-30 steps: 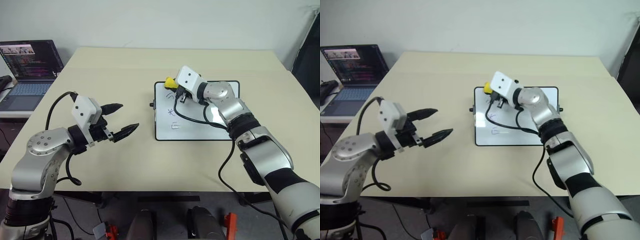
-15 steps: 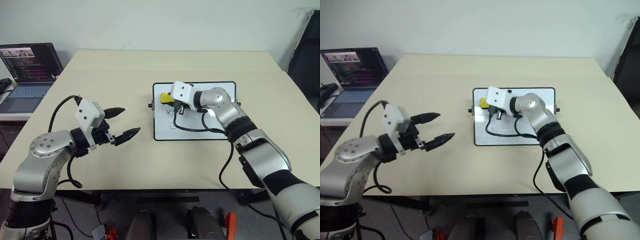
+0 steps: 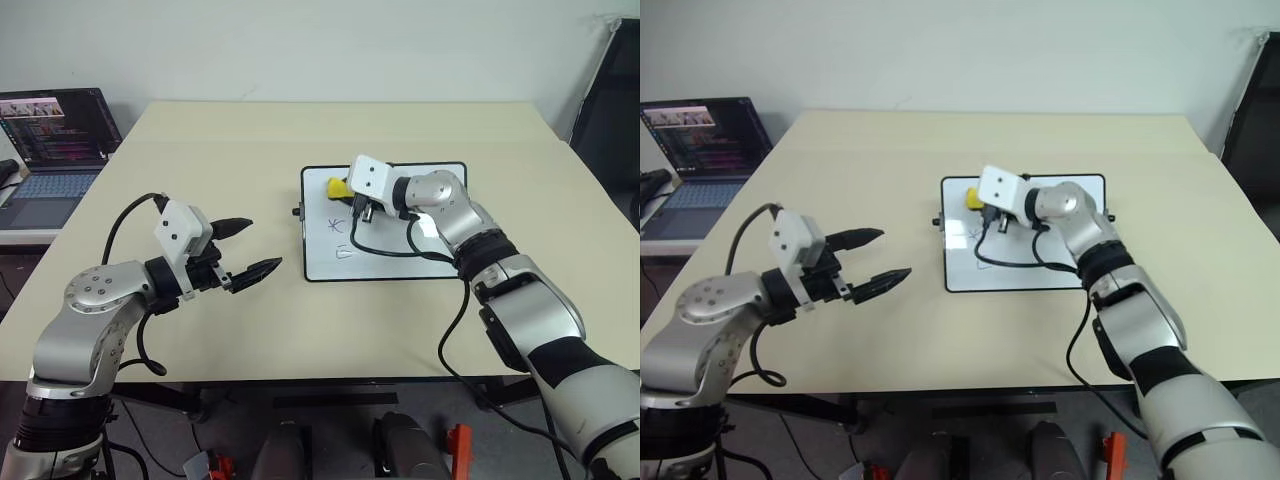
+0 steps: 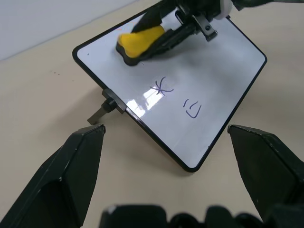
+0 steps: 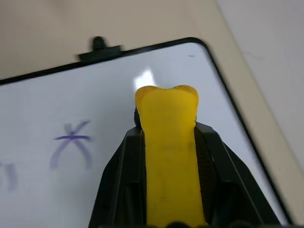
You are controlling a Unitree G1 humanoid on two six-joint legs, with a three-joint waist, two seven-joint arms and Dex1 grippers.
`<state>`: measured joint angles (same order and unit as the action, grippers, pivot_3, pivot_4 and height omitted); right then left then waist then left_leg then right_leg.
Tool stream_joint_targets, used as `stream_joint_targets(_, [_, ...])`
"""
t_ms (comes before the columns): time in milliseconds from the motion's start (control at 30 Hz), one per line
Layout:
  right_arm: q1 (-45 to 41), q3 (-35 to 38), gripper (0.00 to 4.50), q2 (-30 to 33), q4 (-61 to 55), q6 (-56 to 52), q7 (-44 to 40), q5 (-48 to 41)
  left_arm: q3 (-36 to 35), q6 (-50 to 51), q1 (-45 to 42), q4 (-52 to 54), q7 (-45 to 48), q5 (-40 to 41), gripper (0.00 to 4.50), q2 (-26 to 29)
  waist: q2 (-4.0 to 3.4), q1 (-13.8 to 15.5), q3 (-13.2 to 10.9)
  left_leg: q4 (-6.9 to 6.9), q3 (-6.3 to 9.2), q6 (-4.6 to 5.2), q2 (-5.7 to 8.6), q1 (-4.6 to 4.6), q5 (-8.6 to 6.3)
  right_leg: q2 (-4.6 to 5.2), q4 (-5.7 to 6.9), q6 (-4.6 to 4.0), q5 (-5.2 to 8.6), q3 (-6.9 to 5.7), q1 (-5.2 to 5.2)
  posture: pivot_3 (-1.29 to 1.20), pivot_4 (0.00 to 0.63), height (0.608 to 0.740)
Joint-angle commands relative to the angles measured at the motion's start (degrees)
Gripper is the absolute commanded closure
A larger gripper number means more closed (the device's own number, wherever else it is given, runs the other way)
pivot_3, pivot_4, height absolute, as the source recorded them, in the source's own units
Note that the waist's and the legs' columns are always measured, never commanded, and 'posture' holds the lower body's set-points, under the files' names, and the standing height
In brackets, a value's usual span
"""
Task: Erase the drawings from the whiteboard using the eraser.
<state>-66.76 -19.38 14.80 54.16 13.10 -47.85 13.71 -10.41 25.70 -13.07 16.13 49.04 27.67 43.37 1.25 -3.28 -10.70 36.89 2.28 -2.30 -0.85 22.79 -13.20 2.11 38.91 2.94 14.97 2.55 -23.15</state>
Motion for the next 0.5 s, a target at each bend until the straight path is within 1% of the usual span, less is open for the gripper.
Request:
stream_joint_targets(33, [1.6, -0.5, 3.5, -0.1, -0.9, -2.1, -2.4, 0.1, -0.4, -1.3, -0.7, 0.7, 0.1, -0.2, 0.0, 0.0, 0.0, 0.0, 0.0, 0.01, 0.0, 0.0, -0.01, 0.0, 0.0, -0.02, 0.0, 0.0, 0.0, 0.0, 0.0, 0.0, 0.15, 0.74])
stream_joint_targets(100, [0.9, 0.1, 3.5, -0.2, -0.2, -2.1, -0.7, 0.5, -0.2, -1.5, -0.8, 0.5, 0.2, -0.4, 0.0, -0.1, 0.0, 0.0, 0.0, 0.02, 0.0, 0.01, -0.01, 0.0, 0.01, -0.02, 0.02, 0.0, 0.0, 0.01, -0.01, 0.0, 0.15, 0.74])
stream_joint_targets(200, [-1.8, 0.9, 3.51, -0.2, 2.8, -1.3, 6.1, 2.0, 0.0, -1.6, -0.8, 0.2, 0.4, -0.7, 0.0, -0.2, 0.0, 0.0, 0.0, 0.03, 0.01, 0.02, -0.02, -0.01, 0.02, -0.03, 0.02, -0.01, 0.0, 0.01, -0.01, 0.0, 0.15, 0.74])
stream_joint_targets(267, [-4.2, 1.3, 3.51, -0.3, 5.3, -1.0, 12.1, 3.1, 0.0, -1.7, -0.8, 0.2, 0.4, -0.7, 0.0, -0.3, -0.01, 0.0, 0.0, 0.03, 0.01, 0.06, -0.02, -0.01, 0.04, -0.04, 0.03, -0.02, 0.0, 0.02, -0.02, 0.0, 0.15, 0.74])
stream_joint_targets(333, [-5.8, 1.8, 3.51, -0.5, 7.2, -0.8, 14.9, 3.1, 0.0, -1.6, -0.9, 0.3, 0.5, -0.7, 0.0, -0.5, -0.01, 0.0, 0.0, 0.03, 0.01, 0.08, -0.01, 0.0, 0.07, -0.04, 0.02, -0.04, 0.0, 0.01, -0.03, 0.0, 0.15, 0.74])
stream_joint_targets(367, [-6.1, 1.8, 3.51, -0.6, 7.7, -0.6, 14.8, 3.0, 0.0, -1.6, -1.1, 0.4, 0.5, -0.6, 0.0, -0.6, -0.01, 0.0, 0.0, 0.02, 0.01, 0.08, -0.01, 0.0, 0.07, -0.04, 0.02, -0.05, 0.0, 0.01, -0.03, 0.0, 0.15, 0.74])
stream_joint_targets(500, [-4.1, 3.1, 3.51, -0.6, 4.3, 0.0, 6.3, -0.7, 0.2, -1.3, -1.4, 0.8, 0.6, -0.4, 0.0, -0.6, 0.0, 0.0, 0.0, -0.02, 0.01, 0.08, -0.01, 0.06, 0.07, -0.03, -0.04, -0.06, 0.02, 0.0, -0.03, 0.0, 0.15, 0.74])
